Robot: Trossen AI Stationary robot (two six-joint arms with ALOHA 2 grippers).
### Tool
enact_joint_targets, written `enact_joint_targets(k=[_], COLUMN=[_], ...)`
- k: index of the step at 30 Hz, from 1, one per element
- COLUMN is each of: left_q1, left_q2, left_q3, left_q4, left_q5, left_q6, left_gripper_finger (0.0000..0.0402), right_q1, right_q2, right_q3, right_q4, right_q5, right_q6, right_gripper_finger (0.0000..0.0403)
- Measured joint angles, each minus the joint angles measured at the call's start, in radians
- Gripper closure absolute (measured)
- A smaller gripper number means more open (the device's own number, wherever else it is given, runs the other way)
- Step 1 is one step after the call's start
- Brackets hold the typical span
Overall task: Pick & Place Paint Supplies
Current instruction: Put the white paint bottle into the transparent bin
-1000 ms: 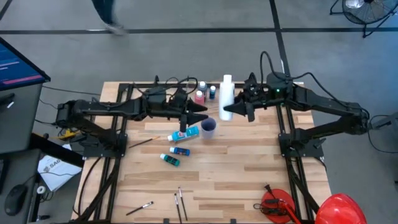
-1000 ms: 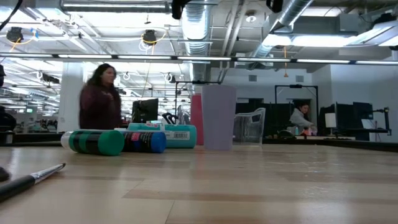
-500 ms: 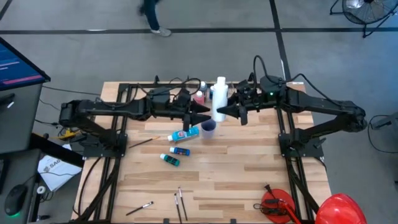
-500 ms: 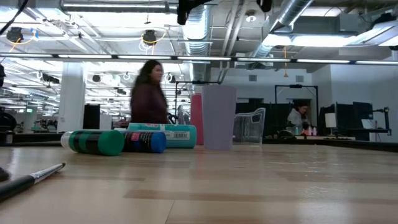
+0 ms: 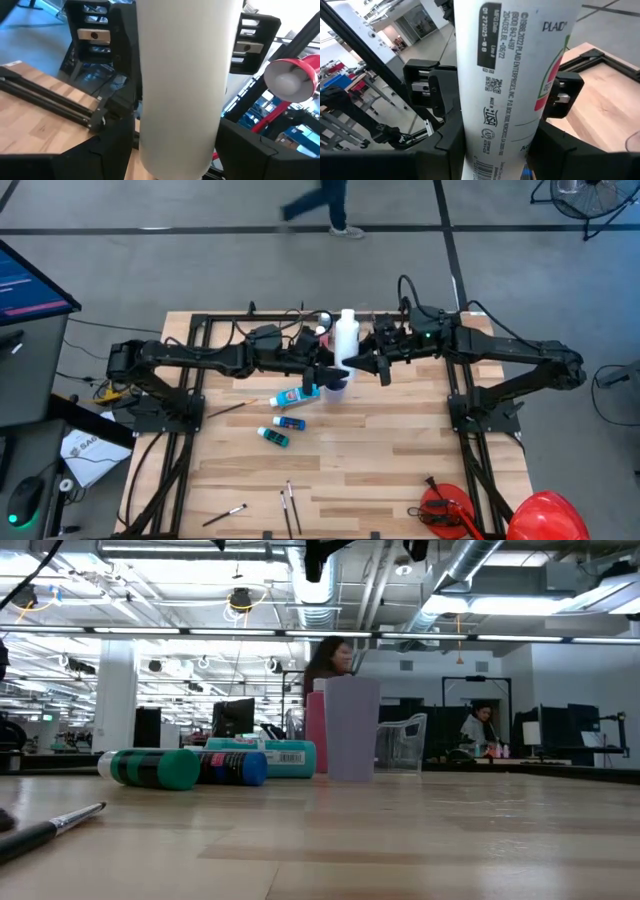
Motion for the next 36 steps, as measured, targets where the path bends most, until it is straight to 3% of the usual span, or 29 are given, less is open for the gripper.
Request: enact_joint_targets(k=[36], left_q1=[-0.021], left_q2=[-0.001], left_q3=[0.000], left_q4=[0.069], left_q5=[-0.001], left_q6=[0.027], left_gripper_finger=[0.0153], right_q1=[0.011], right_q2=[-0.001], right_q3=[0.002], right_q4=[0.046], right_q5=[0.043], right_q6=[0.047], right_gripper_finger=[0.0236])
